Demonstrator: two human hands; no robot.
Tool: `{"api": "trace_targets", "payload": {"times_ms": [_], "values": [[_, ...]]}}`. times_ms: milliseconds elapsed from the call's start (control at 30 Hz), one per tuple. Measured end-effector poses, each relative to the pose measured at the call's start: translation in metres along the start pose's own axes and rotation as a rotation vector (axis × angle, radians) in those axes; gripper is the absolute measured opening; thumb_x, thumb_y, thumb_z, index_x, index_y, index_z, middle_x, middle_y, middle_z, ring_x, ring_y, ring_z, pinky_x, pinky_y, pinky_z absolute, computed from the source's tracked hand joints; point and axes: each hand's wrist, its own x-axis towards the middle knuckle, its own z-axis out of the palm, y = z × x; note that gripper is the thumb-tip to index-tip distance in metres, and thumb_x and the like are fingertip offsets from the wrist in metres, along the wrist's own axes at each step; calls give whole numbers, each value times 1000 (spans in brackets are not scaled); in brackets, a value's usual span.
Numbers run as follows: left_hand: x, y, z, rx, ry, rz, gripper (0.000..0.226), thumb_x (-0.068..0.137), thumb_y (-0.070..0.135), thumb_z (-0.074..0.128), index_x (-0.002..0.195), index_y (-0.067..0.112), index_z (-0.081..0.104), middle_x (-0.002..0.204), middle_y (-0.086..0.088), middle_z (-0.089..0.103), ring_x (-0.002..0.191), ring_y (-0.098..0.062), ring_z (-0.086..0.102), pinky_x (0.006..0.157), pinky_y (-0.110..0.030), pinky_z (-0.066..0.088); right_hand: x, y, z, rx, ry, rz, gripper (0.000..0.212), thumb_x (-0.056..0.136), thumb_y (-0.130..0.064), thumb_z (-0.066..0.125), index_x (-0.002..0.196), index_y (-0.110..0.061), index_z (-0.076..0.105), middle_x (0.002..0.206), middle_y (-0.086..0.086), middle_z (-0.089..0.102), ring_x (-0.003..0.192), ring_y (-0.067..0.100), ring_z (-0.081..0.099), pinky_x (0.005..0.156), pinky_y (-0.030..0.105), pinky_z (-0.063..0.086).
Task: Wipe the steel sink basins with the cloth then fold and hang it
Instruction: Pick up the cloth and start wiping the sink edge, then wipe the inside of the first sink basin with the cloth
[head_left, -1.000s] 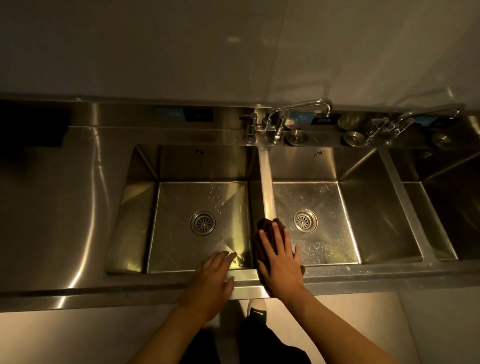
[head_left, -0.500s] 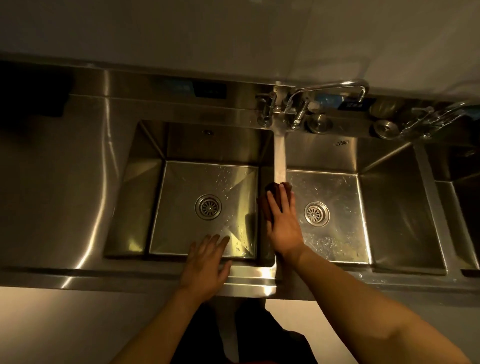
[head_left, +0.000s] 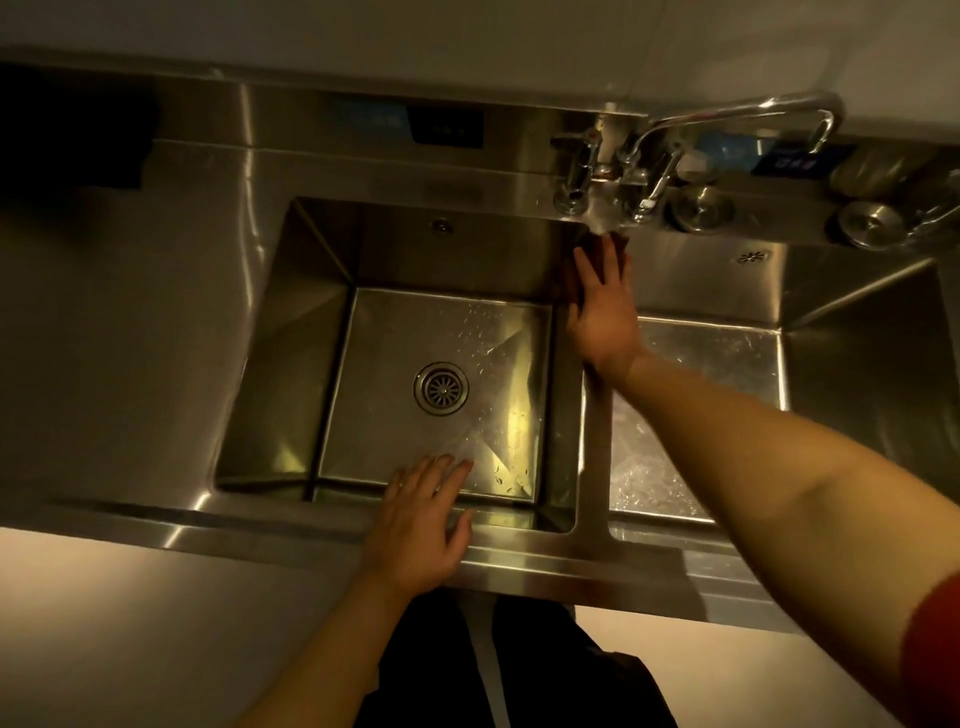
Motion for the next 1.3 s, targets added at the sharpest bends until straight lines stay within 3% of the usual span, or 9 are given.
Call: {"api": "trace_targets", "payload": {"times_ms": [233,367,500,700,833,933,1067,1167,1300], "values": [[2,8,-9,28,29,24,59,96,45,50,151,24,50,152,-3,53,140,-26,47,117,-52,35,-20,-2,-3,-19,18,2,71,98,-23,57,161,-26,24,171,6,-1,154,45,0,125,56,21],[0,8,-12,26,22,19,58,96,45,49,150,23,53,150,-4,55,139,-26,48,118,-50,34,-89,-6,9,-28,38,-5,76,93,-24,60,161,-29,25,171,2,-1,155,43,1,123,53,25],[-1,7,-11,32,-14,4,62,98,53,37,154,28,44,154,-1,49,143,-23,43,123,-48,27,-172,-13,23,-9,38,1,80,92,-19,61,161,-29,23,171,-5,-8,157,34,-10,124,56,24],[-1,7,-16,3,-24,23,62,99,54,32,154,28,42,151,2,51,142,-22,44,121,-49,26,-248,-26,44,-146,-77,76,91,86,-5,71,161,-32,26,169,-9,-18,155,28,-21,122,47,-5],[-1,-12,-28,25,-54,9,63,98,53,28,157,29,37,155,5,46,146,-18,38,124,-50,26,-254,-36,43,-184,-141,82,84,94,-8,66,162,-30,22,169,-5,-16,153,25,-23,126,46,-3],[1,-45,-47,94,-68,-14,61,102,46,33,158,24,37,161,-1,42,150,-24,33,123,-52,25,-256,-61,55,-56,-123,34,82,94,2,61,161,-29,26,171,-6,-6,156,22,-15,129,46,10],[13,-90,-88,138,0,-75,60,103,33,49,159,17,36,163,-8,39,153,-30,30,123,-55,25,-239,-116,81,300,-12,35,79,86,14,54,155,-24,42,170,-4,12,158,19,3,124,26,2],[24,-125,-120,192,42,-123,62,102,28,53,160,16,34,164,-12,36,153,-34,28,123,-60,23,-220,-150,97,524,-15,88,74,88,15,52,151,-22,48,168,-6,20,155,13,16,123,19,12],[44,-168,-147,259,146,-252,68,100,27,58,160,11,30,166,-19,30,153,-40,27,121,-64,24,-194,-182,118,785,-76,210,64,95,12,48,147,-24,51,163,-7,31,149,9,29,110,-1,16]]}}
